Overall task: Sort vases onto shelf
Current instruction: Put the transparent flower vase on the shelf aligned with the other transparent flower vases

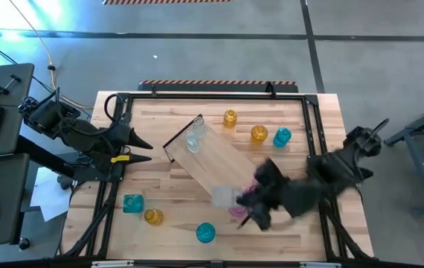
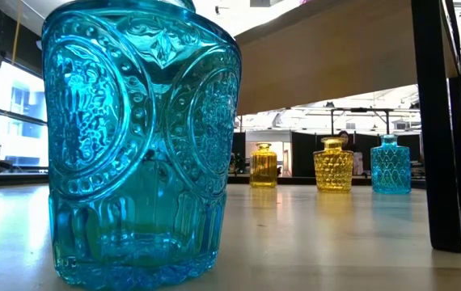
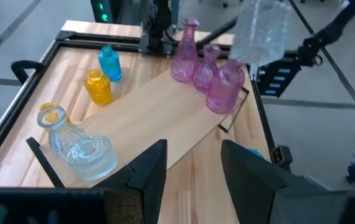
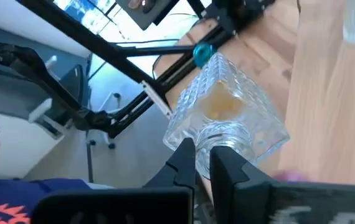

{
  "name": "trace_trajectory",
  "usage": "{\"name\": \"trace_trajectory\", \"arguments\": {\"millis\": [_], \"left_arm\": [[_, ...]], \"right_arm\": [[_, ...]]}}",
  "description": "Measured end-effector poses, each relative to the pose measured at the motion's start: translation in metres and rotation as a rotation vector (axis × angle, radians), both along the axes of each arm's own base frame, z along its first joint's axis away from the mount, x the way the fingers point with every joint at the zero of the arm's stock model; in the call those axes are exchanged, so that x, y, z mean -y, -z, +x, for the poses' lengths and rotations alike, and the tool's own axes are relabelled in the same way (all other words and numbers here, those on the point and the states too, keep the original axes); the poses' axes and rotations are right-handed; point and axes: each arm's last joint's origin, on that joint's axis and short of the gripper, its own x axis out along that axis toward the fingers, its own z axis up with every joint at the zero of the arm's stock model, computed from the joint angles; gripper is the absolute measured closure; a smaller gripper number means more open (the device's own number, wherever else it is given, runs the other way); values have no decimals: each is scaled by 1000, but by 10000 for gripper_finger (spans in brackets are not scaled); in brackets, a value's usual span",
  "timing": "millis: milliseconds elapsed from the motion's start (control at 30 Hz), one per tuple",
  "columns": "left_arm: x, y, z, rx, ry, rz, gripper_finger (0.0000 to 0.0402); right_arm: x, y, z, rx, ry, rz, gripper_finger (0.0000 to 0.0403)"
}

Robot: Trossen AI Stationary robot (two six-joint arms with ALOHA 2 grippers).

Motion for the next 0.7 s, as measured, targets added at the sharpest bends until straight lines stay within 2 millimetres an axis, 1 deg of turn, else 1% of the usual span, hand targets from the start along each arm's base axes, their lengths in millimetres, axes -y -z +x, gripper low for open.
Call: {"name": "trace_trajectory", "arguments": {"millis": [67, 200, 267, 367, 533, 700], "left_arm": [[0, 0, 1, 2, -14, 10, 257], [2, 4, 4, -6, -13, 22, 257], [3, 7, 7, -8, -13, 23, 257], [6, 13, 13, -35, -28, 51, 257], [11, 20, 33, -41, -96, 107, 257], [13, 25, 65, -18, -152, 86, 257]], "right_arm": [[19, -4, 11, 3, -27, -21, 403], [58, -7, 29, -17, -89, -17, 403], [76, -7, 36, -28, -118, 0, 403], [97, -7, 43, -40, -159, 19, 403], [126, -3, 46, -85, -196, 30, 403], [150, 13, 47, -222, -274, 17, 403]]}}
